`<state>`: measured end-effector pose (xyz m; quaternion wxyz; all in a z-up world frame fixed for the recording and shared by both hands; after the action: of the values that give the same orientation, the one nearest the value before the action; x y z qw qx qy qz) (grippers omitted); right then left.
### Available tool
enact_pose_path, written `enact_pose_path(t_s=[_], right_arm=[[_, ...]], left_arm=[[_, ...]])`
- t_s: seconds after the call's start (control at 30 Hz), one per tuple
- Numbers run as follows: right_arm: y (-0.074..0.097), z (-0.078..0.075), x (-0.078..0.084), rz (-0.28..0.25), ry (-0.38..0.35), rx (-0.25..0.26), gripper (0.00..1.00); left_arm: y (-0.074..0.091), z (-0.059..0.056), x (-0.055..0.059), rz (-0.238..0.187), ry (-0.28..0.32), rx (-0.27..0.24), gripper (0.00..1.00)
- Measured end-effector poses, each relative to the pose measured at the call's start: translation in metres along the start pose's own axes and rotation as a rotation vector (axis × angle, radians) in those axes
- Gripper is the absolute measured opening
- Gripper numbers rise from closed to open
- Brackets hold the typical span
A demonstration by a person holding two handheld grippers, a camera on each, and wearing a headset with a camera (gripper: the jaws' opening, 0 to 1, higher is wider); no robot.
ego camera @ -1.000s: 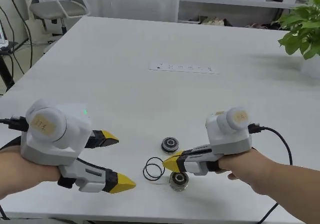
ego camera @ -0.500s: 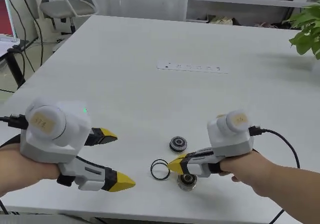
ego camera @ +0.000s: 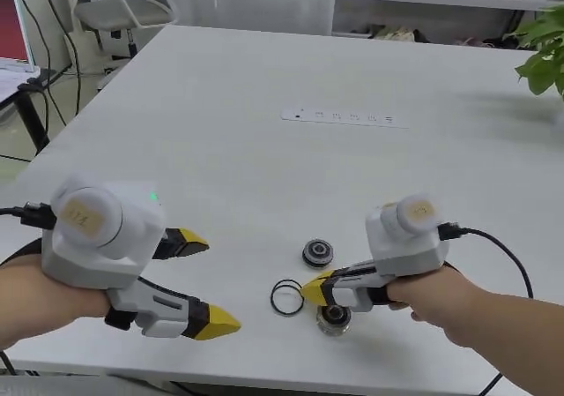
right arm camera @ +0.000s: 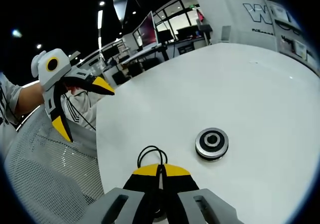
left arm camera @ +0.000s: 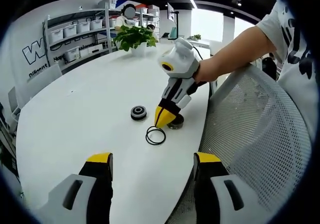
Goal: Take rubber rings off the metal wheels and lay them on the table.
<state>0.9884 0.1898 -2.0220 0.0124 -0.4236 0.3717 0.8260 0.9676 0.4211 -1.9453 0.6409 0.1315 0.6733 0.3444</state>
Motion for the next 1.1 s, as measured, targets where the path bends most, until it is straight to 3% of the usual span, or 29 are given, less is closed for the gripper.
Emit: enact_pose_path(t_s=[0.4,0.7,1.1], right_arm=[[-0.003,-0.001,-0.001,-0.009,0.002,0.003,0.04],[0.011,0.001,-0.009,-0.056,-0.003,0.001,0.09],[0.031,0.002,-0.015,-0.109,0.012,0.016,0.16]], left_arm=[[0.000,-0.001,0.003,0.012,0.010,0.003,0.64],[-0.002,0.001,0.001,0.012,0.010,0.002,0.64],[-0.016,0.015,-0.015,-0.008,-0.002,0.022,0.62]])
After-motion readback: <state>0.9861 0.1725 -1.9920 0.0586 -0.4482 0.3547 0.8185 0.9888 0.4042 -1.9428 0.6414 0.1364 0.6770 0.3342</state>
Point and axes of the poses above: the centre of the closed fingertips' face, and the gripper's own axes: y roughly backward along the fingers, z roughly to its left, x roughly out of its underside, the point moved 10 cm from there along y, roughly backward along the fingers, and after that the axes turned 2 degrees about -y, right-handed, at the moved point
